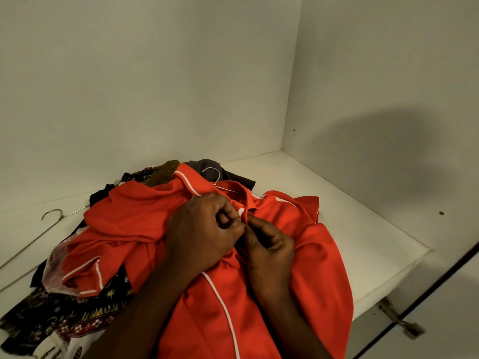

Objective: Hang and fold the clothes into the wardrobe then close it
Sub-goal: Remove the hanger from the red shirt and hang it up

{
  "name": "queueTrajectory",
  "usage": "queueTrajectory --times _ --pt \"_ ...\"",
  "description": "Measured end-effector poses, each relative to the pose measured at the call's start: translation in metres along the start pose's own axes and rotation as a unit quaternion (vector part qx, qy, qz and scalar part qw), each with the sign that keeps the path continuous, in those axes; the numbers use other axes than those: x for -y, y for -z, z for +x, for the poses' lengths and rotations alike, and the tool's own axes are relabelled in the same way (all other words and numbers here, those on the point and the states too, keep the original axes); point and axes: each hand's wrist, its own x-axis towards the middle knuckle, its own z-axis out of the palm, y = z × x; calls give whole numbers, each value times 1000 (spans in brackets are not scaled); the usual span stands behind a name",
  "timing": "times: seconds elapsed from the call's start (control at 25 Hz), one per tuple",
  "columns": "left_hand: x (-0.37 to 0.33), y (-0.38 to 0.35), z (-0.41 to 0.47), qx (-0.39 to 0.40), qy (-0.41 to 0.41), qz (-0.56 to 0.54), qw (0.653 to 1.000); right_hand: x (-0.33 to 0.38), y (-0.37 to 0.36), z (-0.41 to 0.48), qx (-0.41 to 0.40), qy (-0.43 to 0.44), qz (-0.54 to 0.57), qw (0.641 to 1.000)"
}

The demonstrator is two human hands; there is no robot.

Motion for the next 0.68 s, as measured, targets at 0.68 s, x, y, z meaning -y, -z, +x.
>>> queueTrajectory --times 0.68 --pt "13 18 4 125 -2 -152 980 15 -4 8 19 21 -25 999"
